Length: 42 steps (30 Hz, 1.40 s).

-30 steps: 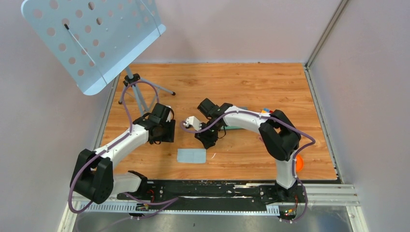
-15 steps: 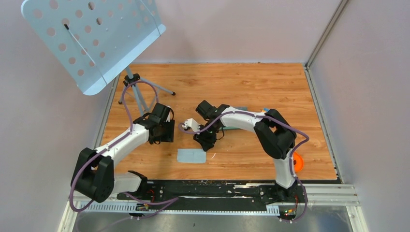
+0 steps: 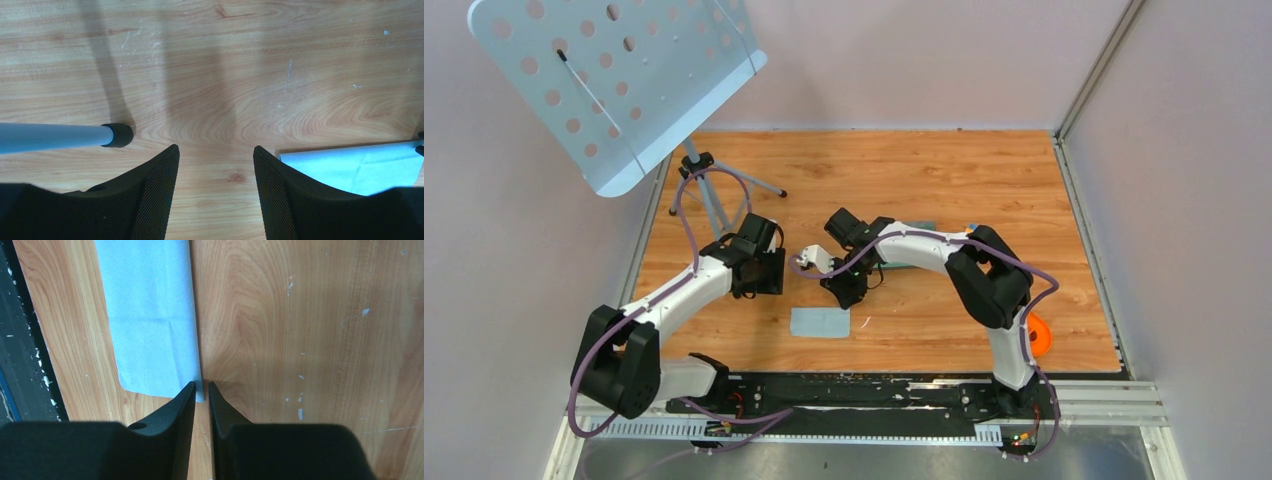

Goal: Organize the sunglasses
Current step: Move the glasses cleaning cloth to the center of the board.

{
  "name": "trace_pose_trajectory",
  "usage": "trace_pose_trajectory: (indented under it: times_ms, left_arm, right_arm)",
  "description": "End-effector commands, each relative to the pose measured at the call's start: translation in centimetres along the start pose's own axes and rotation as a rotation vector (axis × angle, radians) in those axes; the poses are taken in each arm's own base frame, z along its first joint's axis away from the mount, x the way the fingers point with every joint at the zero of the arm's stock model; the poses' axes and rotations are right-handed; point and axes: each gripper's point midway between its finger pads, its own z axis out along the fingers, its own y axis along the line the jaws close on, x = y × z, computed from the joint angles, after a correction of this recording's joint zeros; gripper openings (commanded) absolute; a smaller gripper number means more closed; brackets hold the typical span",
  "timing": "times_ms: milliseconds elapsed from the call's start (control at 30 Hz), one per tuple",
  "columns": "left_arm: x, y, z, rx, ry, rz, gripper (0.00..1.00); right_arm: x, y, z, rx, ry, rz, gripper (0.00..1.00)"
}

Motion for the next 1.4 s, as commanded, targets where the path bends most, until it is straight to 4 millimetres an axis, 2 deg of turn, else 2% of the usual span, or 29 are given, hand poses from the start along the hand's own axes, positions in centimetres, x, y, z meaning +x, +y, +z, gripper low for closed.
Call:
trace_pose_trajectory:
  times_ms: [0, 100, 233, 533, 633, 767, 933, 1067, 1233, 1367]
  left_arm:
    - [0.1, 0.3, 0.1, -0.007, 0.014, -0.009, 0.61]
    - [0.1, 0.2, 0.2, -0.005, 0.015, -0.008, 0.60]
    - [0.1, 0.2, 0.1, -0.003, 0.014, -0.009, 0.60]
    - [0.1, 0.3, 0.2, -0.008, 0.015, -0.007, 0.60]
    - [0.1, 0.2, 0.3, -0.002, 0.018, -0.005, 0.60]
    - [-0.1, -0.3, 0.3, 0.022, 0.010, -0.003, 0.60]
    - [-0.8, -1.9, 0.0, 0.117, -0.014, 0.020, 0.59]
    - [-2.2, -4.7, -1.6, 0.293, -0.093, 0.072, 0.58]
    - [-4.4, -7.7, -3.8, 0.464, -0.202, 0.031, 0.55]
    - [-5.2, -9.3, -3.1, 0.509, -0.156, 0.008, 0.50]
  right_arm:
    - [2.5, 1.0, 0.8, -0.012, 0.074, 0.018, 0.21]
    - [2.7, 1.9, 0.3, -0.032, 0.070, 0.021, 0.28]
    - [3.2, 1.9, 0.4, -0.017, 0.092, 0.017, 0.28]
    - [4.5, 1.1, 1.3, 0.045, 0.170, 0.004, 0.10]
    - [4.6, 1.2, 0.7, 0.069, 0.170, -0.001, 0.00]
    - [4.5, 1.9, -1.2, 0.096, 0.147, -0.048, 0.00]
    - [5.0, 2.8, -3.0, 0.105, 0.139, -0.119, 0.00]
    - [6.7, 3.3, -3.4, 0.064, 0.173, -0.125, 0.00]
    - [7.8, 2.3, -4.4, 0.066, 0.159, -0.106, 0.00]
    - [7.8, 0.6, -5.3, 0.084, 0.126, -0.069, 0.00]
